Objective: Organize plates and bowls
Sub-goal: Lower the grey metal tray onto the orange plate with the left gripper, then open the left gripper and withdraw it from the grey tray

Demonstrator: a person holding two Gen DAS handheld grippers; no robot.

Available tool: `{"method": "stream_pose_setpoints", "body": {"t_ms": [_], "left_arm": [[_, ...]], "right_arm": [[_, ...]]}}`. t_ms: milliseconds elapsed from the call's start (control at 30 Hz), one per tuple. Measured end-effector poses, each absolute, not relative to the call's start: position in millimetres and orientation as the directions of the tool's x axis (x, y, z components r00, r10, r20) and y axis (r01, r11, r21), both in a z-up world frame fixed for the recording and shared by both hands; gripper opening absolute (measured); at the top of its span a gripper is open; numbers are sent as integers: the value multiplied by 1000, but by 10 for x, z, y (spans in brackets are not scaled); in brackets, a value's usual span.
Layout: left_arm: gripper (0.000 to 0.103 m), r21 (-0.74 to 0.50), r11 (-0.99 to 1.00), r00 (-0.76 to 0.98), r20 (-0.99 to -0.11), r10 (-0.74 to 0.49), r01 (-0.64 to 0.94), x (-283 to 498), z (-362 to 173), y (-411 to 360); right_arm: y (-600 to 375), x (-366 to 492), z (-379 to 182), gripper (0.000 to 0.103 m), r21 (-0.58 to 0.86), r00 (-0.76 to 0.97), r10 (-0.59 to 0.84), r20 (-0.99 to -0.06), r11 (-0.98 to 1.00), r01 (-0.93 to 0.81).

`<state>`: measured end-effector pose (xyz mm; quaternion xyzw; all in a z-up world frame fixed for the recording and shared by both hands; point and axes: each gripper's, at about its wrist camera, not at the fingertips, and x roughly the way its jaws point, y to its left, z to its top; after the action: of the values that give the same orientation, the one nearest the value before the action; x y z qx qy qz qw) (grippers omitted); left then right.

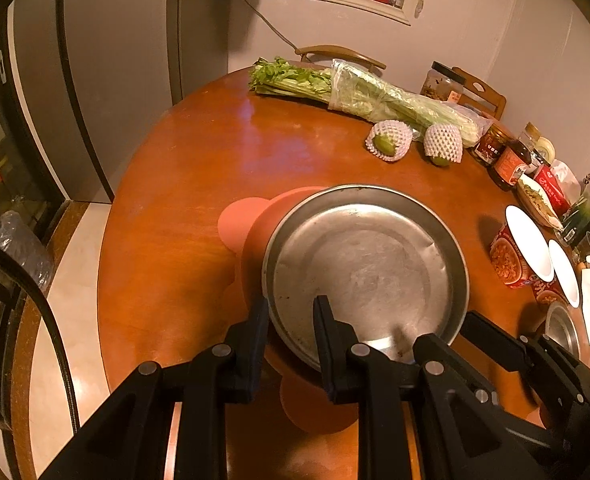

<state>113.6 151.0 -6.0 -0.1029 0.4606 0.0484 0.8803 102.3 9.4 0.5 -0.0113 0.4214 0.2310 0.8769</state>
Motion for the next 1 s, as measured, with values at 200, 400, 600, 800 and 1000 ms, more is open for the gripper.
{"method": "stream_pose_setpoints", "body": {"t_ms": [200,400,600,800,1000], "left_arm": [[24,-160,972,574,-818,-32,-174,1110,-64,1530],[24,-166,971,583,-812,-36,-172,1058,-33,1545],[31,-178,968,595,-803,-38,-177,1026,4,1583],[33,-181,967,613,-790,-34,-180,1013,53,1586],[39,-177,967,632,-775,-22,-183,990,128,1567]], "right_arm": [[84,1039,-11,45,188,537,404,-741,892,-412],[83,1067,-46,45,194,533,406,-742,892,-409],[141,1108,-68,45,191,525,408,-747,888,-418],[173,1125,-81,45,179,522,405,-750,885,-429],[122,1120,-26,45,188,533,415,-738,884,-428]]}}
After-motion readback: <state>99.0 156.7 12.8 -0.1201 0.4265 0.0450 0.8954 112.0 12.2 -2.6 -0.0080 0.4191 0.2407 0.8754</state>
